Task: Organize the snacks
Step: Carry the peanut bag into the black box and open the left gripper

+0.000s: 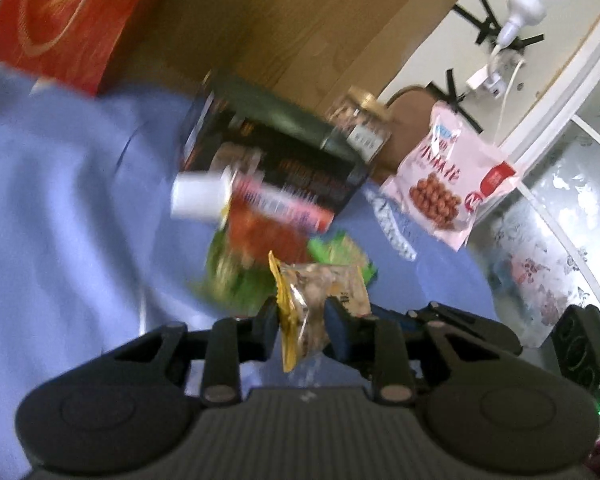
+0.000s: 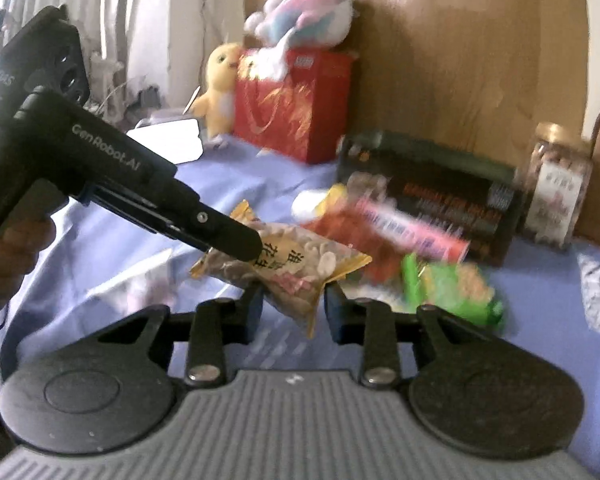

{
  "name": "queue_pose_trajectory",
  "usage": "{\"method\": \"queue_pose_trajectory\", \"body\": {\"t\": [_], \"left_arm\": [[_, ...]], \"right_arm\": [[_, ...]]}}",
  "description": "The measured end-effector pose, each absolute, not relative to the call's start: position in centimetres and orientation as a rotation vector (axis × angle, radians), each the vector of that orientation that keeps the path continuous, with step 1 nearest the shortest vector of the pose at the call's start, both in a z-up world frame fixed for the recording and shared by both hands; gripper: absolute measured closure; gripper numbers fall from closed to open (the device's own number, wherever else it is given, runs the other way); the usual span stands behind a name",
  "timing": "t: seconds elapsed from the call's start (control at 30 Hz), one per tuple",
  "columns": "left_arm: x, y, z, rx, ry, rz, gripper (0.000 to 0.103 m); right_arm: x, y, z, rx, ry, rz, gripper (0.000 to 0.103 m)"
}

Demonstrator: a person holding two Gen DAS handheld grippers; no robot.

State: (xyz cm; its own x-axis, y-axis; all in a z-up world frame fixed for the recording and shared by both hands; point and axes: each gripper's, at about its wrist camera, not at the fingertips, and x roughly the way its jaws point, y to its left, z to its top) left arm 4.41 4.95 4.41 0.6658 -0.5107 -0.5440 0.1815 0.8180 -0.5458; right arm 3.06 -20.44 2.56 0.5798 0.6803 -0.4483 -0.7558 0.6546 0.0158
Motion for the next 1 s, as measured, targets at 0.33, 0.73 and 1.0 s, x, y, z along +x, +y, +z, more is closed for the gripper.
{"method": "queue_pose_trajectory", "body": {"t": [0.33, 0.73, 1.0], "left_arm": [[15.7, 3.1, 9.8, -0.401, 0.618, -0.410, 0.078], [16.1, 5.2, 7.4, -0.432, 0.584, -0.299, 0.060], [13.7, 8.1, 3.5, -0.505, 0.665, -0.185, 0.060]], "right_arm": [[13.5, -20.7, 7.1, -0.131, 0.331, 0.717, 0.067], [17.5, -25.4, 5.1, 0.035, 0.371, 0.584, 0.058], [18.3, -27.5, 1.6, 0.239, 0.624, 0.617, 0.059]]}}
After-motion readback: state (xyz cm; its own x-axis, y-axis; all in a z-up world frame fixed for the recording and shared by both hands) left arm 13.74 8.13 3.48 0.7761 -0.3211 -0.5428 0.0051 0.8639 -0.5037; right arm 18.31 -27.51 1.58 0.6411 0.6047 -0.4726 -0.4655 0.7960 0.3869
